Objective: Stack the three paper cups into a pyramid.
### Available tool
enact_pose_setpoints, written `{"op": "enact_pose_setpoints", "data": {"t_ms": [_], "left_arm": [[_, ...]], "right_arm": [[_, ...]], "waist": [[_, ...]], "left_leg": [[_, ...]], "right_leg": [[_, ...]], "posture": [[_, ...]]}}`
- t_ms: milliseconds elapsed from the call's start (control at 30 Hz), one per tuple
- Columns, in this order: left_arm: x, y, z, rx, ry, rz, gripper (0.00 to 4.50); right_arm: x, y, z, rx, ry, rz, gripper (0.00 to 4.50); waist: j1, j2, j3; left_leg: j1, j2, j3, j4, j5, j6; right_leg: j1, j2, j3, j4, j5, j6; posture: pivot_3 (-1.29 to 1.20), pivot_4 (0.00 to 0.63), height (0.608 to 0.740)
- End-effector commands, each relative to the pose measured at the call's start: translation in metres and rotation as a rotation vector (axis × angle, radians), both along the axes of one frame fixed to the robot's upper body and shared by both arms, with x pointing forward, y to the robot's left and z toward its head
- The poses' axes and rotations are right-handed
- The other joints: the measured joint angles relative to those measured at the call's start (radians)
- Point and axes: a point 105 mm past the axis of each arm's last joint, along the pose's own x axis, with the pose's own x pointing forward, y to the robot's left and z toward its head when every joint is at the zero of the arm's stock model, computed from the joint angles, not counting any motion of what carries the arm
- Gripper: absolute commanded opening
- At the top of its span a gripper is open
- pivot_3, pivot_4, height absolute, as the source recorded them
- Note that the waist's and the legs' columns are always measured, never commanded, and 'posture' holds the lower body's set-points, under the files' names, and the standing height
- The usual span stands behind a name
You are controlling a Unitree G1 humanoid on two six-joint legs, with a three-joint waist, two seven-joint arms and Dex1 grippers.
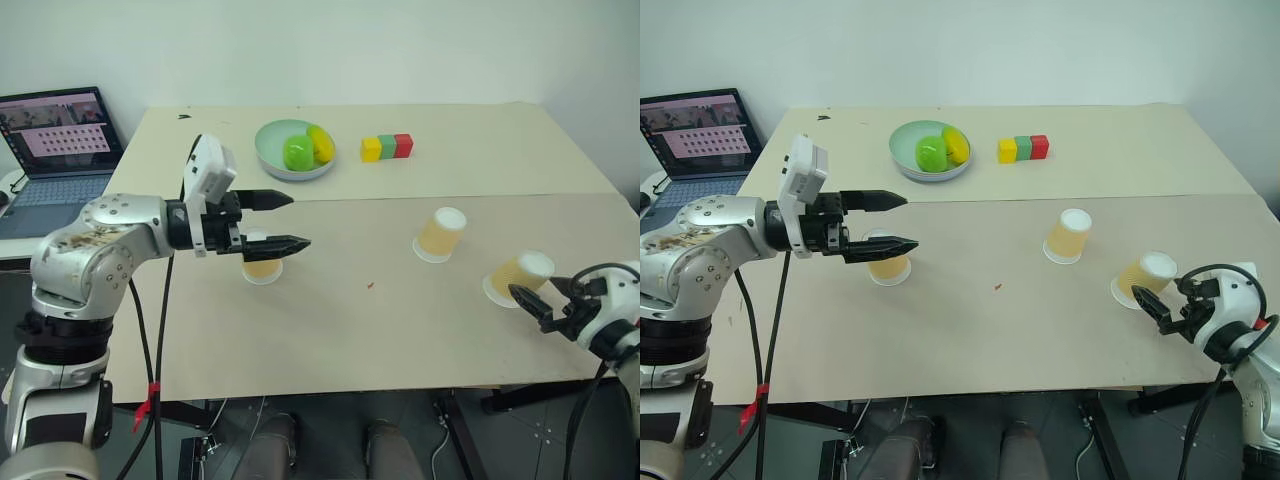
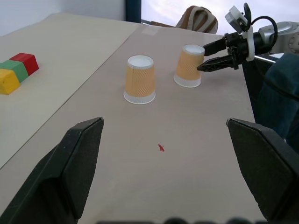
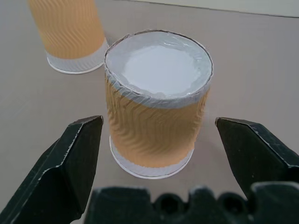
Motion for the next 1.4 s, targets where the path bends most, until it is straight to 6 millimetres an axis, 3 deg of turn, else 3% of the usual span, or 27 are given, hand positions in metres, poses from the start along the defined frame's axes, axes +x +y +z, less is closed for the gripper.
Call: {"op": "enact_pose_setpoints", "data": {"t_ms": [33, 400, 433, 567, 767, 933, 1000, 1067, 1200, 1300, 1400], "left_arm": [[-0.007, 0.002, 0.012, -0.008, -0.057, 0.005, 4.50], [-0.009, 0.002, 0.010, -0.016, -0.059, 0.021, 4.50], [-0.009, 0.002, 0.010, -0.014, -0.058, 0.021, 4.50], [-0.009, 0.001, 0.008, -0.014, -0.054, 0.018, 4.50], [-0.010, -0.001, 0.007, -0.014, -0.048, 0.010, 4.50], [-0.015, -0.001, 0.007, 0.002, -0.037, -0.016, 4.50], [-0.015, -0.001, 0.007, 0.003, -0.035, -0.020, 4.50], [-0.014, -0.001, 0.007, 0.004, -0.035, -0.021, 4.50], [-0.013, -0.004, 0.006, 0.001, -0.032, -0.033, 4.50], [-0.013, -0.006, 0.003, 0.004, -0.024, -0.045, 4.50], [-0.012, -0.007, 0.003, 0.005, -0.023, -0.051, 4.50]], "right_arm": [[0.011, 0.001, 0.020, -0.060, -0.057, 0.034, 4.48], [0.024, 0.004, 0.025, -0.075, -0.064, 0.068, 4.48], [0.025, 0.004, 0.025, -0.075, -0.065, 0.069, 3.97], [0.026, 0.005, 0.027, -0.077, -0.078, 0.062, 2.77], [0.025, 0.005, 0.033, -0.088, -0.091, 0.055, 2.77], [0.018, 0.024, 0.082, -0.175, -0.154, 0.140, 2.77], [0.018, 0.039, 0.108, -0.216, -0.178, 0.192, 2.77], [0.018, 0.049, 0.117, -0.264, -0.138, 0.214, 2.77], [0.012, 0.115, 0.160, -0.304, -0.228, 0.457, 2.77], [0.020, 0.150, 0.168, -0.275, -0.253, 0.537, 2.77], [0.032, 0.196, 0.154, -0.196, -0.215, 0.625, 2.77]], "waist": [[-0.003, 0.000, 0.000], [0.000, 0.000, 0.000], [0.000, 0.000, 0.000], [-0.001, 0.000, 0.000], [-0.001, 0.000, 0.000], [-0.002, 0.003, 0.002], [-0.004, 0.005, 0.003], [-0.004, 0.005, 0.003], [-0.006, 0.005, 0.003], [-0.003, 0.004, 0.003], [-0.005, 0.002, 0.003]], "left_leg": [[0.000, 0.000, 0.000, 0.000, 0.000, 0.000], [0.000, 0.000, 0.000, 0.000, 0.000, 0.000], [0.000, 0.000, 0.000, 0.000, 0.000, 0.000], [0.000, 0.000, 0.000, 0.000, 0.000, 0.000], [0.000, 0.000, 0.000, 0.000, 0.000, 0.000], [0.000, 0.000, 0.000, 0.000, 0.000, 0.000], [0.000, 0.000, 0.001, 0.000, 0.000, 0.000], [0.000, 0.001, 0.001, 0.000, 0.000, 0.000], [0.000, 0.001, 0.001, -0.001, 0.000, 0.000], [-0.001, 0.001, 0.000, -0.001, 0.000, 0.000], [-0.001, 0.001, 0.000, -0.001, 0.000, 0.000]], "right_leg": [[0.000, 0.000, 0.000, 0.000, 0.000, 0.000], [0.000, 0.000, 0.000, 0.000, 0.000, 0.000], [0.000, 0.000, 0.000, 0.000, 0.000, 0.000], [0.000, 0.000, 0.000, 0.000, 0.000, 0.000], [0.000, 0.000, 0.000, 0.000, 0.000, 0.000], [0.000, 0.000, 0.000, 0.000, 0.000, 0.000], [-0.001, 0.000, 0.001, 0.001, 0.000, 0.000], [-0.001, 0.000, 0.001, 0.001, 0.000, 0.000], [-0.001, 0.001, 0.001, -0.001, 0.000, 0.000], [-0.002, 0.000, 0.000, -0.001, 0.000, 0.000], [-0.003, 0.000, 0.001, -0.002, 0.000, -0.001]], "posture": [[0.00, 0.150, 0.740], [0.00, 0.150, 0.740], [0.00, 0.150, 0.740], [0.00, 0.150, 0.740], [0.00, 0.150, 0.740], [0.00, 0.150, 0.740], [0.00, 0.150, 0.740], [0.00, 0.150, 0.740], [0.00, 0.150, 0.740], [0.00, 0.150, 0.740], [0.00, 0.150, 0.740]]}}
